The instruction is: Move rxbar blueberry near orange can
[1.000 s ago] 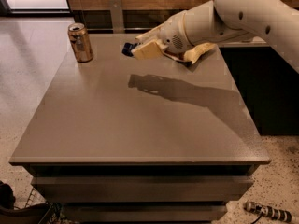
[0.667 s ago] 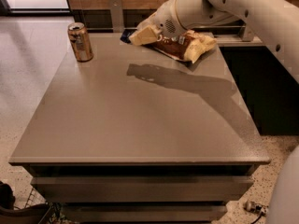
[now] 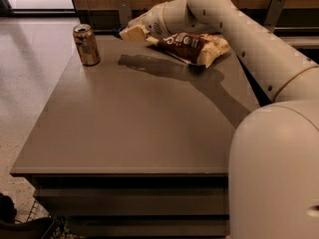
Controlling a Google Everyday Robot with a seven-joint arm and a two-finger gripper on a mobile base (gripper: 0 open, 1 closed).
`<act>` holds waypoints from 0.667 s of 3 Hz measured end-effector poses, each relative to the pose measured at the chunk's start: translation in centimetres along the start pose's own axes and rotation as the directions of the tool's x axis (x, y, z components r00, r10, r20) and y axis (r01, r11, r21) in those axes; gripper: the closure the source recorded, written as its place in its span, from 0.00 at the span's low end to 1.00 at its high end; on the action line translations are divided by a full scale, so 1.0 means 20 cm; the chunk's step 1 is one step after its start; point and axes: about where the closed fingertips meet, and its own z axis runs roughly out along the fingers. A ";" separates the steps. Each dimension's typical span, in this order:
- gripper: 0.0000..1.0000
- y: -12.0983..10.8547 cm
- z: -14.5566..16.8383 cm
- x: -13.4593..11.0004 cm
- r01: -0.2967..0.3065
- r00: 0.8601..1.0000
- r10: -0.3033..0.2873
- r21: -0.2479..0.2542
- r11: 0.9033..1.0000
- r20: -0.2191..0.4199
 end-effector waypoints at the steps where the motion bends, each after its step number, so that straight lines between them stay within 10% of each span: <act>1: 0.98 0.06 0.13 0.06 -0.012 0.999 0.012 0.010 1.000 0.042; 2: 0.76 0.15 0.22 0.14 -0.033 0.998 0.032 0.007 0.999 0.058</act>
Offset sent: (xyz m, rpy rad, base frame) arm -0.0189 0.0469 -0.0734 0.0936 0.0099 -0.0244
